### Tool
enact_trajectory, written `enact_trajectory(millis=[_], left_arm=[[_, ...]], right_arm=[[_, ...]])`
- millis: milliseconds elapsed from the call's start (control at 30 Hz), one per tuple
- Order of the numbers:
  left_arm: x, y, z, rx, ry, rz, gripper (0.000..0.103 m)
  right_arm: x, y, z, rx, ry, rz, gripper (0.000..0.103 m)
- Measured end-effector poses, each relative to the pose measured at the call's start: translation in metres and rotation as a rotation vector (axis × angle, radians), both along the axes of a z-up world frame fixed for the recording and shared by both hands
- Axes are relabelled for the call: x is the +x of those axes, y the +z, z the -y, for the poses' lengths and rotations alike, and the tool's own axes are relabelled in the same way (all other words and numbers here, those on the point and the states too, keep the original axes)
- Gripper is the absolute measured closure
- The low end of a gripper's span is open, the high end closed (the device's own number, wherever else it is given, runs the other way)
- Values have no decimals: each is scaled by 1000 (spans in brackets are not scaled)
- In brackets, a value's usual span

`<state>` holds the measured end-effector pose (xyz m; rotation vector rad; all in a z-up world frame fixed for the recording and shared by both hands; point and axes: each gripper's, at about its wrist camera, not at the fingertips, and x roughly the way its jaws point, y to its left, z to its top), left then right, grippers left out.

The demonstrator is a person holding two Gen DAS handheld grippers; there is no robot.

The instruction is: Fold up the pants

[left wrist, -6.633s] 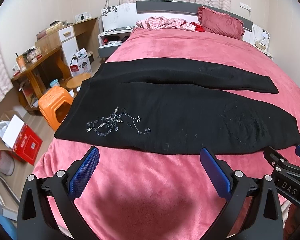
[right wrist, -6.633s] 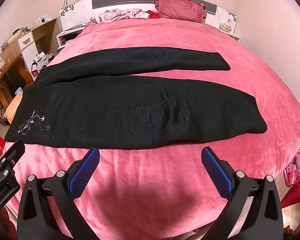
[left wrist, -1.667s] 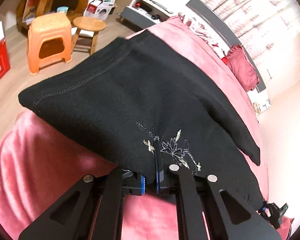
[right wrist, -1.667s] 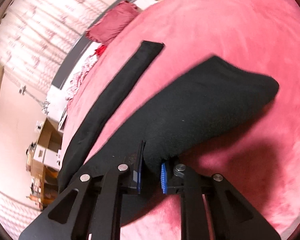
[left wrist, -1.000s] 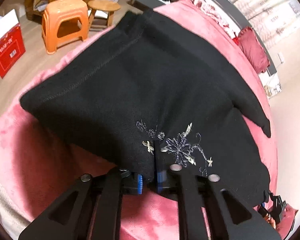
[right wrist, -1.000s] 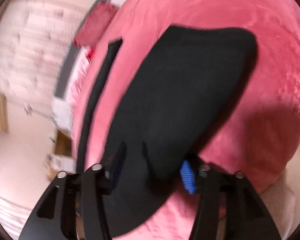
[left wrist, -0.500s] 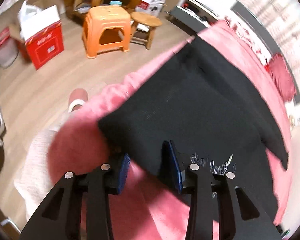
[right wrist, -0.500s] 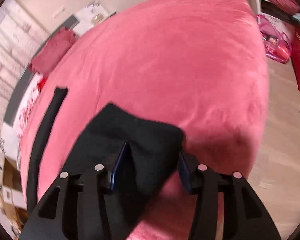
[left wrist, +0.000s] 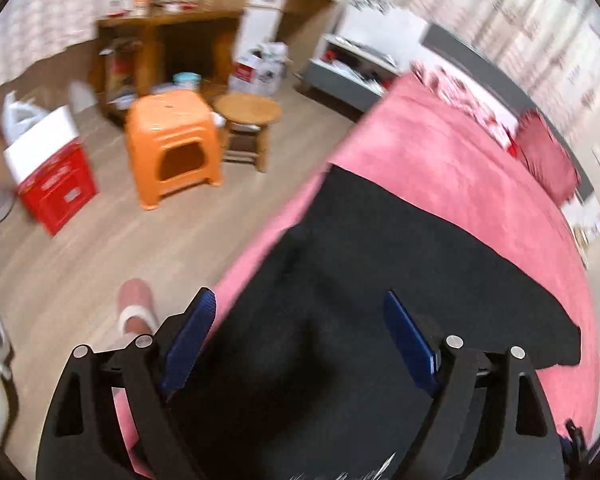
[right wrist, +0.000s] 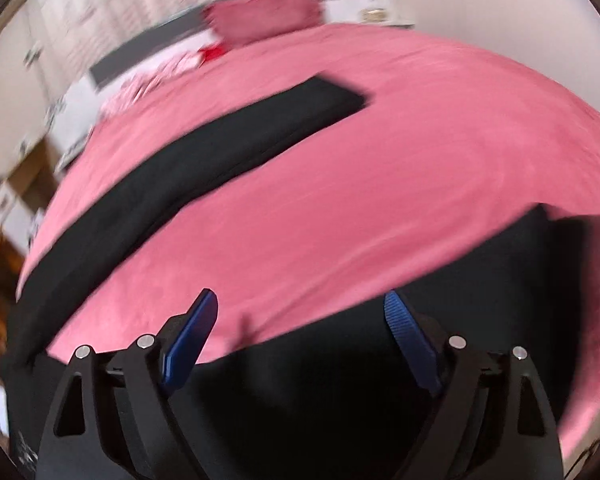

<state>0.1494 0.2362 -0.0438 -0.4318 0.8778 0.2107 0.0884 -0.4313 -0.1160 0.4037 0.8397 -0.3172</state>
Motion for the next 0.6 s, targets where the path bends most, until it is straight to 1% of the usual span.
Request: enact_trajectory(millis=[33,67,100,167,267,400,467,533,567,600], left_arm=[[13,-2,3,-3,-14,-15,18],[33,-5,7,-16,-42,-34,18],[46,-8,13,-20,-55,-44,18],[77,-13,17,6,-64,-62,18],[104,-21,23,48,-55,-81,18],[152,-31,17,36,-46,-76,18],[174,-37,16,48,-48,-81,18],[195,-47,15,66,-44,-101,19],[203,-53,15,74,-45,-115,26],[209,-57,16,83,-46,-133,36]], right_arm=[[9,-6,-8,-33,20,-18,15],[12,-12,-15,-66,30,-27,10],[19,-17,-21,-124,42,-40,6],[24,-27,-29,-193,56,-65,3],[23,-33,-25,-191,50,-54,2],[19,-36,-33,-178,50,-46,2],[13,-37,-40,-186,50,-53,2],[25,-35,-43,-193,49,-55,2],[24,-34,-44,-194,49,-54,2],[24,-35,-44,-192,49,-52,2]])
